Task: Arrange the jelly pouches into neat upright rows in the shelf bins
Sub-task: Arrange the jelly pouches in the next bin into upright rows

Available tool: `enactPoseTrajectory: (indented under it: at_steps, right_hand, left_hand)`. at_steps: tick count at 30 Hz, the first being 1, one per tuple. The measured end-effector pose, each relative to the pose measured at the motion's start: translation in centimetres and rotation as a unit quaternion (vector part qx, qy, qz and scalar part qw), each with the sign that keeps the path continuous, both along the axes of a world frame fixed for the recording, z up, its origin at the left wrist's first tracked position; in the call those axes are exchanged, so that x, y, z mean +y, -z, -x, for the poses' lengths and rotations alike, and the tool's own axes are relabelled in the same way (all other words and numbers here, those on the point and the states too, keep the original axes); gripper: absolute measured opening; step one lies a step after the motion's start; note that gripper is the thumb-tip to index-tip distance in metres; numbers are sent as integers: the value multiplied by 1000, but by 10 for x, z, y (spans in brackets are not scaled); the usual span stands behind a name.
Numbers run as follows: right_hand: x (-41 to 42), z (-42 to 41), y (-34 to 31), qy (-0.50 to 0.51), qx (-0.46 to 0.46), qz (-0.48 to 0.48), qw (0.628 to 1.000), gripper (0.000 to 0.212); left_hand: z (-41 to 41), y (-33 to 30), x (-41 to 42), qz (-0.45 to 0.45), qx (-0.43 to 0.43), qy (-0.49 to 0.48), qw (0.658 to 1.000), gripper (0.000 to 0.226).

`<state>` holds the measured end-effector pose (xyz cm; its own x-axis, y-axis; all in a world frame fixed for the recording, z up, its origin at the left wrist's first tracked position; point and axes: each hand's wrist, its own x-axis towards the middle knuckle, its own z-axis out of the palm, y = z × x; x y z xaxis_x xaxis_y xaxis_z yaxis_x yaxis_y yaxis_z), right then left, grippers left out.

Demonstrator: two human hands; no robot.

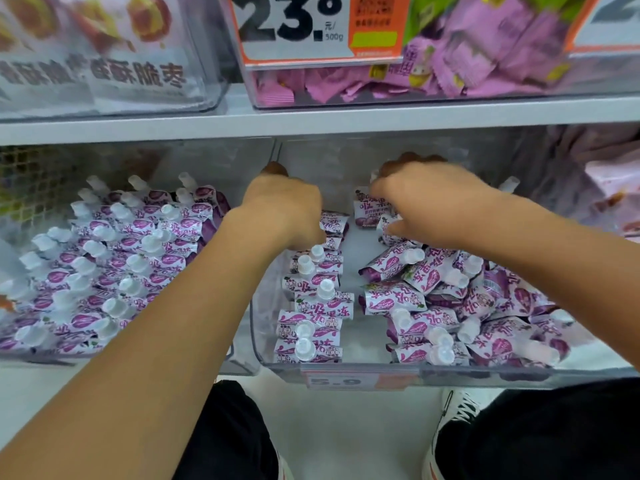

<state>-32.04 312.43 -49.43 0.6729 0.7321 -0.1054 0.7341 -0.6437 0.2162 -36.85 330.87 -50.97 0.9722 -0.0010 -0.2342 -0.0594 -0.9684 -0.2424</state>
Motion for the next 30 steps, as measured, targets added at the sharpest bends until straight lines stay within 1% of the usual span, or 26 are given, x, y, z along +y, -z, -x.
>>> enactPoseTrajectory:
  at_steps: [1, 2, 4, 6, 9, 11, 13, 15, 17, 19, 21, 23, 25, 26, 28, 29, 30]
  right_hand:
    - [-9, 2, 0, 19, -22, 7, 1000, 41]
    - [-14, 2, 0, 35, -11, -2, 999, 44]
    - [-15, 0, 2, 48, 37, -30, 998, 43]
    - [-9, 1, 1, 36, 36, -12, 999, 40]
    - [-4, 5, 2, 7, -11, 38, 999, 24]
    - [-4, 7, 4, 0, -25, 61, 998, 18]
    - [-6, 7, 7, -17, -40, 81, 996, 20]
    - [-7, 7, 8, -24, -51, 107, 993, 29]
    - [-8, 8, 8, -37, -64, 119, 990, 32]
    - [-12, 8, 8, -60, -81, 83, 991, 27]
    - [-16, 6, 8, -70, -95, -2, 993, 22]
    - [-15, 10, 4, -48, -42, -108, 992, 18]
    - [-6, 11, 5, -28, -2, -164, 986, 10]
    - [1, 11, 7, -26, -3, -173, 985, 12]
    - [16, 7, 13, -16, -3, -183, 983, 32]
    - [22, 2, 18, -15, 4, -189, 982, 39]
    - [28, -5, 22, -17, 19, -192, 981, 41]
  left_hand:
    - [0, -1, -1, -9, 11, 0, 1000, 34]
    - [-2, -2, -2, -15, 24, -2, 1000, 35]
    - [-10, -8, -5, -6, 53, -15, 998, 36]
    - [-17, -10, -8, 9, 68, -21, 997, 33]
    - [-20, -4, -18, -6, 50, -17, 999, 28]
    - [-21, 3, -22, 18, 61, -30, 998, 19]
    - [-23, 6, -19, 42, 72, -37, 996, 18]
    - [-25, 4, -14, 61, 70, -35, 995, 10]
    - [-24, 2, -9, 76, 67, -32, 994, 19]
    - [-23, 2, -4, 77, 78, -29, 994, 20]
    - [-20, 3, -4, 67, 80, -29, 994, 15]
    - [-19, 4, -4, 64, 72, -34, 995, 9]
    - [-17, 5, -5, 64, 62, -39, 995, 18]
    - [-16, 4, -6, 65, 55, -42, 996, 20]
    - [-12, 0, -8, 57, 40, -46, 997, 26]
    - [-9, -1, -8, 53, 33, -49, 997, 28]
    - [-7, -2, -9, 49, 28, -52, 997, 30]
